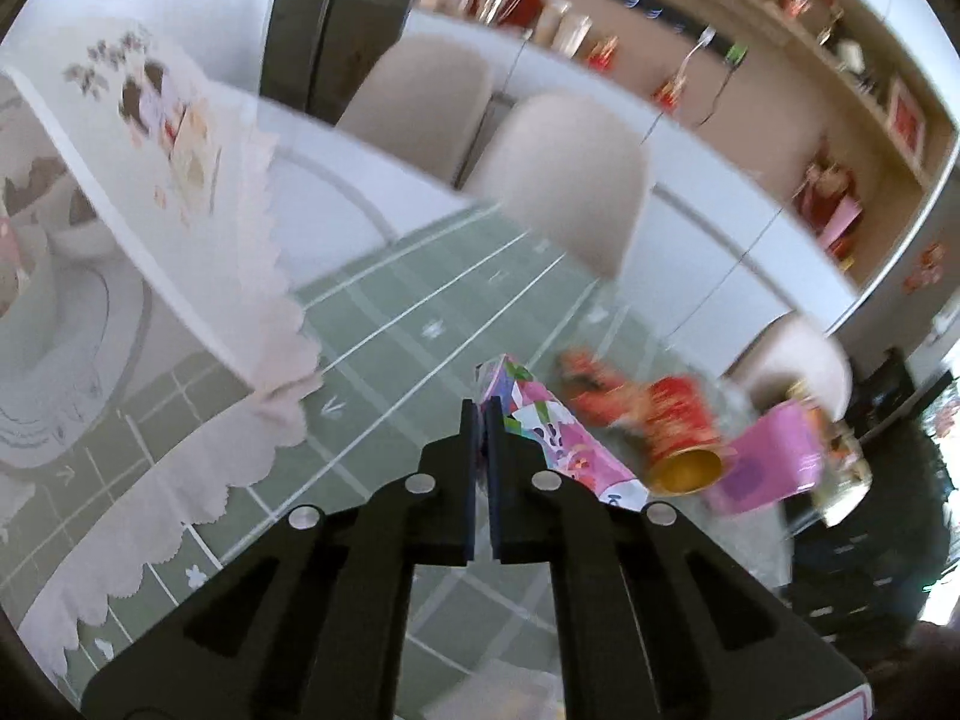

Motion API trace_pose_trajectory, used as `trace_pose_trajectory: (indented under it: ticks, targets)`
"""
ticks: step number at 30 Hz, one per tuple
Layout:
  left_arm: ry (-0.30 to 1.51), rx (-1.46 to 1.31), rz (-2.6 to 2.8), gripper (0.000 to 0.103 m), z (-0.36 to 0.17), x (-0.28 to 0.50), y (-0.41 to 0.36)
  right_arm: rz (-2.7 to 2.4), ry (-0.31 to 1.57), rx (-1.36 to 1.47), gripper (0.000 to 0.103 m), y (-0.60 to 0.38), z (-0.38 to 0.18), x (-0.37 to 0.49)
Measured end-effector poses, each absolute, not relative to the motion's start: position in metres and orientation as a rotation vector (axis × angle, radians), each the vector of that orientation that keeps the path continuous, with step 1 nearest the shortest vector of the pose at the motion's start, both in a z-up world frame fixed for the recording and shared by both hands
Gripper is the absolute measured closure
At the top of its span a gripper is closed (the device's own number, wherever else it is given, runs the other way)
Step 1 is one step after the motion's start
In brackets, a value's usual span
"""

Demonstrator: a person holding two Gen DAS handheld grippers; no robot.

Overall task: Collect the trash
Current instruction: 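Move both tools back to the table and grasp the pink-and-white snack bag with the left tool, then lift the snack bag with the left tool while the right tool grasps the yellow chip bag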

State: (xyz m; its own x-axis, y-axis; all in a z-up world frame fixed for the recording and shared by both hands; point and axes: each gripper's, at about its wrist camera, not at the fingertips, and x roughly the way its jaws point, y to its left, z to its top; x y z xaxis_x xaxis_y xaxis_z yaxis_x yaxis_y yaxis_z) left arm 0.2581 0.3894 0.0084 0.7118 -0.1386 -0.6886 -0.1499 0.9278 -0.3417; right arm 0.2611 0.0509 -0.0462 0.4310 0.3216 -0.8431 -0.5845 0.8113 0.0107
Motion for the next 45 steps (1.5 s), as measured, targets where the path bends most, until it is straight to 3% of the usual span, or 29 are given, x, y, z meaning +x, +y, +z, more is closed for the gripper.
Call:
trace_pose_trajectory:
  ticks: [8, 10, 12, 20, 23, 27, 29, 37, 45]
  targets:
    - [0.780, -0.383, -0.033, 0.100, 0.027, 0.222, 0.358, 0.674, 1.130, -0.153, 0.053, 0.069, -0.084, 0.261]
    - [0.798, -0.378, -0.016, 0.100, 0.021, 0.212, 0.352, 0.686, 1.150, -0.157, 0.068, 0.072, -0.093, 0.264]
    - [0.822, -0.394, -0.007, 0.100, 0.013, 0.204, 0.347, 0.696, 1.141, -0.157, 0.090, 0.072, -0.091, 0.268]
    - [0.876, -0.404, -0.050, 0.100, -0.006, 0.174, 0.307, 0.623, 1.008, -0.353, 0.092, 0.050, -0.068, 0.289]
    - [0.911, -0.399, -0.074, 0.100, -0.017, 0.168, 0.290, 0.604, 1.013, -0.340, 0.089, 0.040, -0.066, 0.301]
    - [0.947, -0.387, -0.091, 0.100, -0.032, 0.157, 0.269, 0.589, 1.034, -0.203, 0.058, 0.026, -0.058, 0.298]
    - [0.957, -0.389, -0.084, 0.100, -0.038, 0.154, 0.264, 0.590, 1.075, -0.090, 0.053, 0.018, -0.060, 0.291]
    - [0.968, -0.442, -0.051, 0.100, -0.049, 0.143, 0.263, 0.531, 1.233, 0.070, 0.053, 0.016, -0.091, 0.274]
    - [0.955, -0.457, -0.004, 0.100, -0.048, 0.119, 0.258, 0.494, 1.160, 0.008, 0.052, 0.044, -0.094, 0.284]
